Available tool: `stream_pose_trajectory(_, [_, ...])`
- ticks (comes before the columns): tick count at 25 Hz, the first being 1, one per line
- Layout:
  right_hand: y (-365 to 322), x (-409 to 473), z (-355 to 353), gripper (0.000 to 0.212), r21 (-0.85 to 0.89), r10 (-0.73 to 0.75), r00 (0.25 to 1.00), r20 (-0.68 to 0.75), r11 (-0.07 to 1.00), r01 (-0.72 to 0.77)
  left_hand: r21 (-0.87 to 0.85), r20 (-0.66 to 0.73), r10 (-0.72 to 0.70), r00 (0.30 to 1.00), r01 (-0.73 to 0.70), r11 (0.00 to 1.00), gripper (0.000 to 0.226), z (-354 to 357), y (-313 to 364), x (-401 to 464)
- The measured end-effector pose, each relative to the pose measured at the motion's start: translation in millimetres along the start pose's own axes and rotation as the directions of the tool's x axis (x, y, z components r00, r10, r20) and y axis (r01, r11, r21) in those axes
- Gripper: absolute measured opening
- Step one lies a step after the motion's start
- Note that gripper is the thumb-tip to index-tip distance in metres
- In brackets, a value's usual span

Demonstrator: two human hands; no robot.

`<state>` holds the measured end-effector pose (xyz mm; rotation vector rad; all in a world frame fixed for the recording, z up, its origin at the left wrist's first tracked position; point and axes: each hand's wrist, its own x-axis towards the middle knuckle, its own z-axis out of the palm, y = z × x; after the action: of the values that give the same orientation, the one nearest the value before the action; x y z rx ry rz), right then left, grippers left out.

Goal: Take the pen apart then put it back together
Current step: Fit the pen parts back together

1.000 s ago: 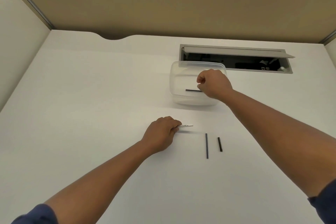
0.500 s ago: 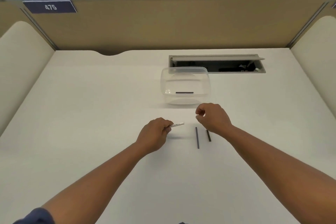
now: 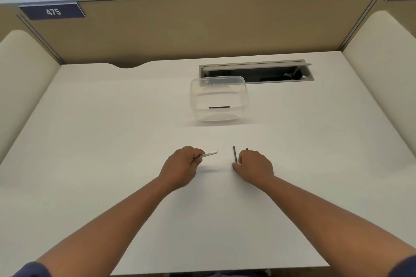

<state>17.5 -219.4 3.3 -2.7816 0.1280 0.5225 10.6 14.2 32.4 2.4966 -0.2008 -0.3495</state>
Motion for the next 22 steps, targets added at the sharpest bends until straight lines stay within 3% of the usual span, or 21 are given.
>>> stream_pose_trajectory(7, [4,-10,6,0.013,-0.007,-0.027,0.999,0.033,1.0,0.027,0.013,0.01,-0.005,1.0,0.004,1.0,0.022,3,-1,-12])
stream_pose_trajectory(10, [7,-14,4,0.013,0.102,-0.036,0.999,0.018,0.994,0.034,0.008,-0.005,-0.004,1.0,0.004,1.0,0.022,3,-3,-14])
stream_pose_trajectory(14, [4,-19,-7,0.014,0.393,-0.099,0.994,-0.055,0.913,0.112,-0.004,-0.02,-0.008,1.0,0.008,1.0,0.022,5,-5,-15])
stream_pose_trajectory(19, [4,-32,-22,0.005,0.49,-0.255,0.961,-0.109,0.827,0.275,-0.03,-0.038,-0.027,0.999,0.026,0.999,0.022,4,-3,-15])
stream_pose_trajectory(22, [4,-35,-24,0.008,0.476,-0.27,0.954,-0.133,0.827,0.3,-0.051,-0.047,-0.037,0.998,0.035,0.998,0.021,1,-3,-15])
